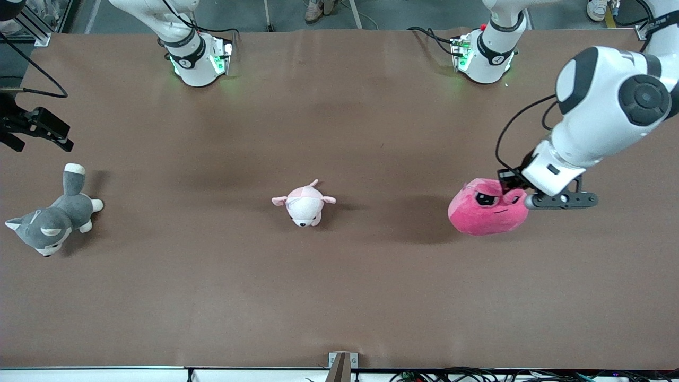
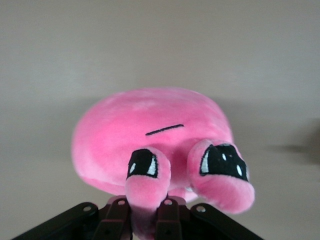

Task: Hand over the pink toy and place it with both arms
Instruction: 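Lift the pink plush and carry it toward the table's middle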

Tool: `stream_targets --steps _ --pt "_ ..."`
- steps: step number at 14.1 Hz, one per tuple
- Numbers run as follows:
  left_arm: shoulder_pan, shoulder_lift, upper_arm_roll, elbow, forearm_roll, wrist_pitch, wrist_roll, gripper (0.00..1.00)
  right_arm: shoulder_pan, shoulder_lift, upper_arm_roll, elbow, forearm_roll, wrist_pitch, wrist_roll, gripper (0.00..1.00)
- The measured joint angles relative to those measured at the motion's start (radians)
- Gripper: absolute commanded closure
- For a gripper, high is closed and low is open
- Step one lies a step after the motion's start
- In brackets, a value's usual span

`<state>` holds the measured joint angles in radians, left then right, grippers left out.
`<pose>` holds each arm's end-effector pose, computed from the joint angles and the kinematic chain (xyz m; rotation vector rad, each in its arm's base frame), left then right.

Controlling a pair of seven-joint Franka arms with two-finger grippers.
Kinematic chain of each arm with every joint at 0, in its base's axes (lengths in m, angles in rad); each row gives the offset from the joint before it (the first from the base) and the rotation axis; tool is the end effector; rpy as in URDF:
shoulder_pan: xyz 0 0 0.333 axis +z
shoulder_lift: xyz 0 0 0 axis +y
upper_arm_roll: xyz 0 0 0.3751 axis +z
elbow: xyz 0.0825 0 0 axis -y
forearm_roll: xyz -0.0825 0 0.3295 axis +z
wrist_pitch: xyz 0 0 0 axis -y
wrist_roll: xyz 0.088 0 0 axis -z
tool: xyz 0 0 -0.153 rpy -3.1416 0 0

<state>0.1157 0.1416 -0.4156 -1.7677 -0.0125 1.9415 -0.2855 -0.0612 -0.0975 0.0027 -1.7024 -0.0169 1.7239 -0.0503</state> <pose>0.5417 -0.1557 0.5175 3.0629 -0.0079 0.0344 0.4823 -0.0305 0.6441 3.1126 -0.0103 0.1837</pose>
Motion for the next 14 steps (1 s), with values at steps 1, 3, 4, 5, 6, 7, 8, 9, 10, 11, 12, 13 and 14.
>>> stream_targets --steps 1,3,4,5,6,7,8,9,10,11,12,13,14 --pt "-0.014 0.0 -0.021 0.014 0.0 -0.003 -0.022 1.0 0.0 0.0 0.0 0.0 0.0 0.0 0.0 0.0" --pt "-0.063 0.005 -0.047 0.046 -0.002 -0.013 -0.086 1.0 0.0 0.001 -0.001 0.0 0.0 0.0 0.0 0.0" --pt "-0.102 0.012 -0.051 0.067 -0.003 -0.02 -0.135 1.0 0.0 0.003 -0.001 0.0 0.0 0.0 0.0 0.0" --pt "-0.145 0.023 -0.053 0.092 -0.004 -0.025 -0.183 1.0 -0.001 0.005 -0.002 0.0 0.0 0.0 0.0 0.0" --pt "-0.19 0.038 -0.054 0.116 -0.004 -0.027 -0.225 1.0 -0.001 0.007 -0.003 0.0 0.0 0.0 0.0 0.0" --pt "-0.236 0.054 -0.054 0.142 -0.004 -0.028 -0.266 1.0 -0.001 0.009 -0.003 0.0 0.0 0.0 0.0 0.0" --pt "-0.28 0.071 -0.055 0.166 -0.004 -0.028 -0.305 1.0 -0.001 0.011 -0.003 0.0 0.0 0.0 0.0 0.0" --pt "-0.323 0.089 -0.054 0.19 -0.004 -0.028 -0.35 1.0 -0.001 0.012 -0.004 0.0 0.0 0.0 0.0 0.0" --pt "-0.366 0.11 -0.054 0.218 -0.004 -0.028 -0.409 1.0 -0.001 0.013 -0.003 0.001 0.0 0.0 0.0 0.0" --pt "-0.403 0.131 -0.054 0.249 -0.004 -0.028 -0.473 1.0 -0.001 0.014 -0.003 0.001 0.0 0.0 0.0 0.0" --pt "-0.434 0.153 -0.054 0.282 -0.004 -0.028 -0.537 1.0 -0.001 0.016 -0.003 0.001 0.0 0.0 0.0 0.0" --pt "-0.461 0.175 -0.053 0.317 -0.004 -0.028 -0.604 1.0 0.0 0.02 -0.002 0.001 0.0 -0.001 0.0 0.0" --pt "-0.485 0.198 -0.053 0.354 -0.004 -0.026 -0.671 1.0 0.0 0.026 -0.002 0.002 0.0 0.0 0.0 0.0"
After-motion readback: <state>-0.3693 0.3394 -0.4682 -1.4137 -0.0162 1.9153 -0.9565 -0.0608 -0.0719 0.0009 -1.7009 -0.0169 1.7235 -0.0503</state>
